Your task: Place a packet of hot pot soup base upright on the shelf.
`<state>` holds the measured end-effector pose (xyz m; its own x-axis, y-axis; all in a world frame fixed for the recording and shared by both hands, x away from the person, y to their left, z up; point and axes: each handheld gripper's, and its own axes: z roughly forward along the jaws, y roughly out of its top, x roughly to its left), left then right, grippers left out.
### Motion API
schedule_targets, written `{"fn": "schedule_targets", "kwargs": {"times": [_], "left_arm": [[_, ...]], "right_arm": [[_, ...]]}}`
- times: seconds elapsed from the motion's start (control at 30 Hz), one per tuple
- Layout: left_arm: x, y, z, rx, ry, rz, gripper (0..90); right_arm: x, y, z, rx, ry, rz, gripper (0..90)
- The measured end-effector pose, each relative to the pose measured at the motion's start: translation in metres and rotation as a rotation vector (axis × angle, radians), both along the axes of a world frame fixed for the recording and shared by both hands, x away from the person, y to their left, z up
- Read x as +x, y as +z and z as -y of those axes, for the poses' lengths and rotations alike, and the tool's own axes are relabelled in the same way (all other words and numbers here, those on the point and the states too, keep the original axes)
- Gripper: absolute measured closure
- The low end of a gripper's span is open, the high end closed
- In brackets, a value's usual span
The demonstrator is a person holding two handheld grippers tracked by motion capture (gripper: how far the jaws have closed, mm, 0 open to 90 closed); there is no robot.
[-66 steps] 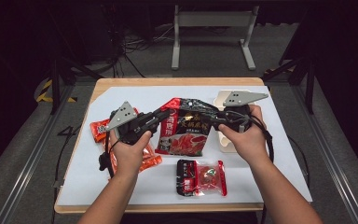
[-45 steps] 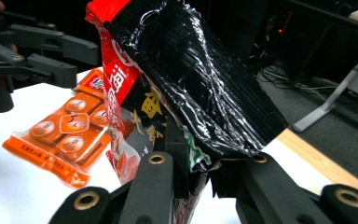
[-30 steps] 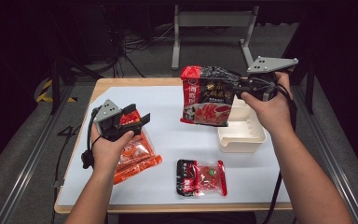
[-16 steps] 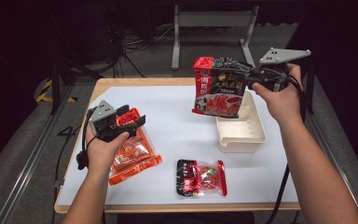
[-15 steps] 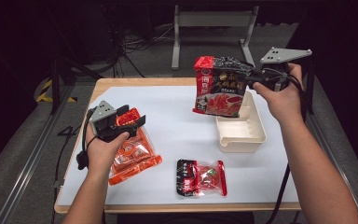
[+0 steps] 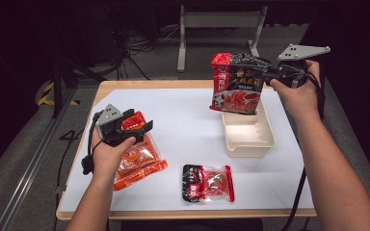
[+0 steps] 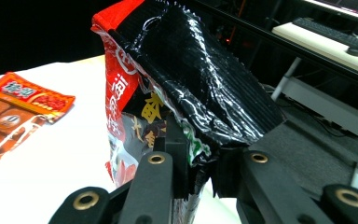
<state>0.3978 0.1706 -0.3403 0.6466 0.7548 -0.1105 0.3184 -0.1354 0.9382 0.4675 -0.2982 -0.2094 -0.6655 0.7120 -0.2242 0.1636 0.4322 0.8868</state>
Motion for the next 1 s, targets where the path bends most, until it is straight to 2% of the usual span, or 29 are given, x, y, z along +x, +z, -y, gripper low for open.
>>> {"fn": "schedule_targets", "kwargs": {"times": [0.27, 0.47, 0.77, 1.0], "left_arm": [[0.001, 0.000, -0.001, 0.009, 0.008, 0.010, 17.3], [0.001, -0.001, -0.002, 0.007, 0.015, 0.013, 16.6], [0.001, 0.000, -0.005, -0.004, 0.019, 0.014, 16.5], [0.001, 0.000, -0.005, -0.006, 0.021, 0.013, 16.5]], "right_arm": [[0.011, -0.004, 0.008, 0.002, -0.004, 0.015, 80.1], [0.019, -0.008, 0.011, -0.017, -0.019, 0.025, 80.1], [0.027, -0.022, 0.020, -0.022, -0.046, 0.030, 79.9], [0.032, -0.025, 0.019, -0.053, -0.042, 0.047, 79.9]]}}
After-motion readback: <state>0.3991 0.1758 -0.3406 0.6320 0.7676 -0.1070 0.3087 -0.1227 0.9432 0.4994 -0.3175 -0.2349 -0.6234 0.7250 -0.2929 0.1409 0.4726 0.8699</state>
